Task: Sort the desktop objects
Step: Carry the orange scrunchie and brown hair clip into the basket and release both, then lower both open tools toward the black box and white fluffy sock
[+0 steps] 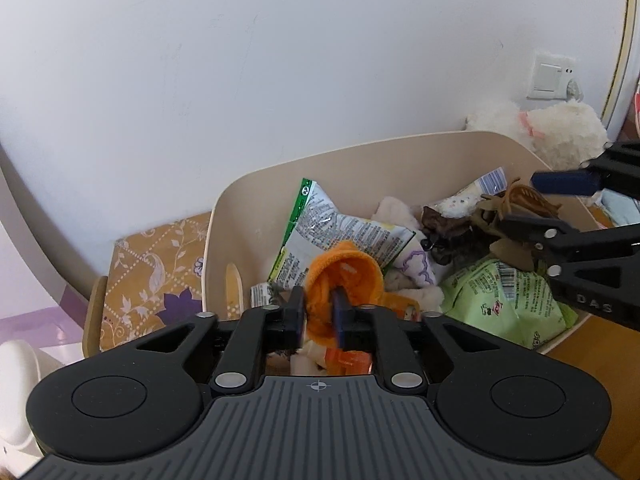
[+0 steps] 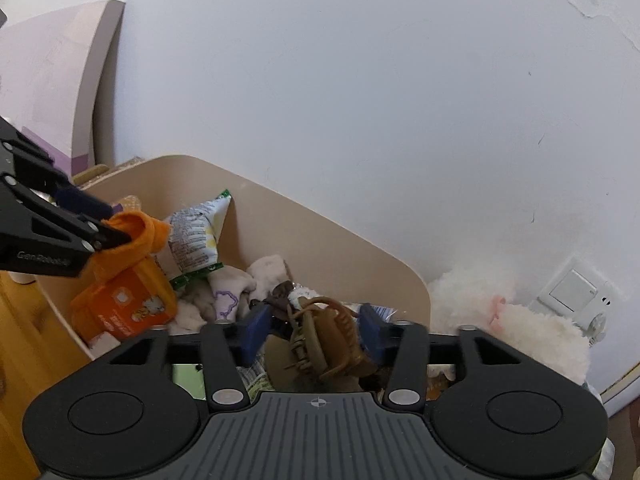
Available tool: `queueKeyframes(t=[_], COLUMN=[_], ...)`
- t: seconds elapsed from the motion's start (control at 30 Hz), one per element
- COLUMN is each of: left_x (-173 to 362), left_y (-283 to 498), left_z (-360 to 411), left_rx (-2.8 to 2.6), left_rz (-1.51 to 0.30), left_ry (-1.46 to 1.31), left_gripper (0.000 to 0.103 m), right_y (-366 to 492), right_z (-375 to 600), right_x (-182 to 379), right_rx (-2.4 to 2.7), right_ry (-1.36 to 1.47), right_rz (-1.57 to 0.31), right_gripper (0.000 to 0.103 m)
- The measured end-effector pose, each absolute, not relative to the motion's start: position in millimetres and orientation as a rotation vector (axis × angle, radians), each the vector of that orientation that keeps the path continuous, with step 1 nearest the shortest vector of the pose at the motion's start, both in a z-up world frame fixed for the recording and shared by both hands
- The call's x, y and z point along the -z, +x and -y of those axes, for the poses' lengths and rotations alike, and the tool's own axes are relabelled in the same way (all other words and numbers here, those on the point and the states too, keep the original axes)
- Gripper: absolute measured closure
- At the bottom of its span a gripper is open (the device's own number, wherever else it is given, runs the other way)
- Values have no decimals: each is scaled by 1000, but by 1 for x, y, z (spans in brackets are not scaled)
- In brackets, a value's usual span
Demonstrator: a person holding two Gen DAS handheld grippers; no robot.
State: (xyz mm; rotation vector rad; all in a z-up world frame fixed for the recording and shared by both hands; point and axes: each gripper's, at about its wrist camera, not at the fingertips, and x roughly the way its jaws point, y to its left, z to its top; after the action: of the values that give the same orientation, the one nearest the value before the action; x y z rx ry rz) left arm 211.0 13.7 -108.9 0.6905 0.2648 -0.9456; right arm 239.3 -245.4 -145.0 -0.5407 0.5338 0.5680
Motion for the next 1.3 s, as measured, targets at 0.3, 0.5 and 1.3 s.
queueKeyframes(t=[0.3, 0.5, 1.3], left_x=[105, 107, 196], left_y=[208, 199, 170], left_z=[-45, -77, -103], left_rx=[929, 962, 1084], left_rz=[-221, -197, -347], left_ry=[664, 638, 851], left_gripper=[23, 23, 23], right_y=[208, 178, 149], right_z=[270, 292, 265], right_x=[136, 143, 221], right_rx=[-603, -616, -707], right_ry=[-537, -512, -548], right_rz=[-457, -458, -711], right_gripper=[26, 25, 25])
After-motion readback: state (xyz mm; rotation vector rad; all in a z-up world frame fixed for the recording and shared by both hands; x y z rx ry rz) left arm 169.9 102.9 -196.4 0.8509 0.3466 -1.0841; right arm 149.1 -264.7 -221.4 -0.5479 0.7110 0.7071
